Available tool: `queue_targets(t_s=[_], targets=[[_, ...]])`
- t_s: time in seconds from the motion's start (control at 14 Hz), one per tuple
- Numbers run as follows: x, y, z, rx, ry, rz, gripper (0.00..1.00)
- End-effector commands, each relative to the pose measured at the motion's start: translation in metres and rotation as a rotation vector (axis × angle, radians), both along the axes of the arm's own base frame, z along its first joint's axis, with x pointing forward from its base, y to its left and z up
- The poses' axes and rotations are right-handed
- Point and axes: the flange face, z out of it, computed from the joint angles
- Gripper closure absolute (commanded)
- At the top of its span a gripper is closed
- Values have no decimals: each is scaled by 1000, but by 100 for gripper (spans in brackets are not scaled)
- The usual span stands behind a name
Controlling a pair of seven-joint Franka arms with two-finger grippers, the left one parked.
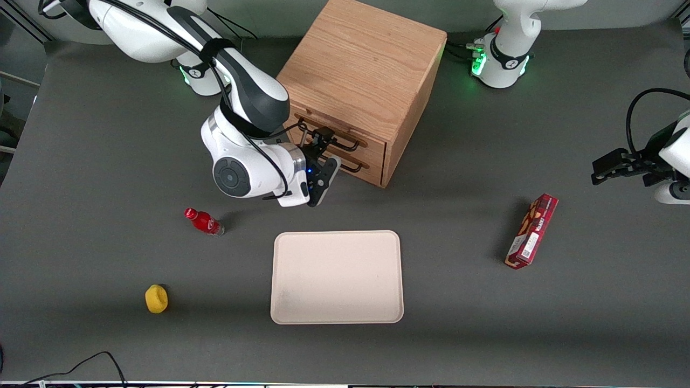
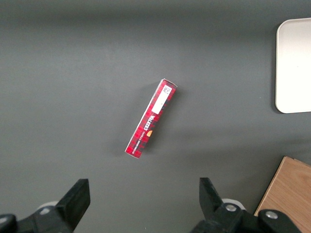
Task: Open upper drawer
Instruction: 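Pull the upper drawer outward from the cabinet with the right gripper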
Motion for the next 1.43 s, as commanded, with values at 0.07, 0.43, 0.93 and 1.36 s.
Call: queue_targets(t_s=[0.07,0.43,0.93,1.36], targets=[[14,-1,-27,-23,-46,14,0],[37,-10,-33,-41,-83,4,0],[67,-29,-25,-47,-121,-30,0],[93,-43,-28,-48,-91,-38,0]])
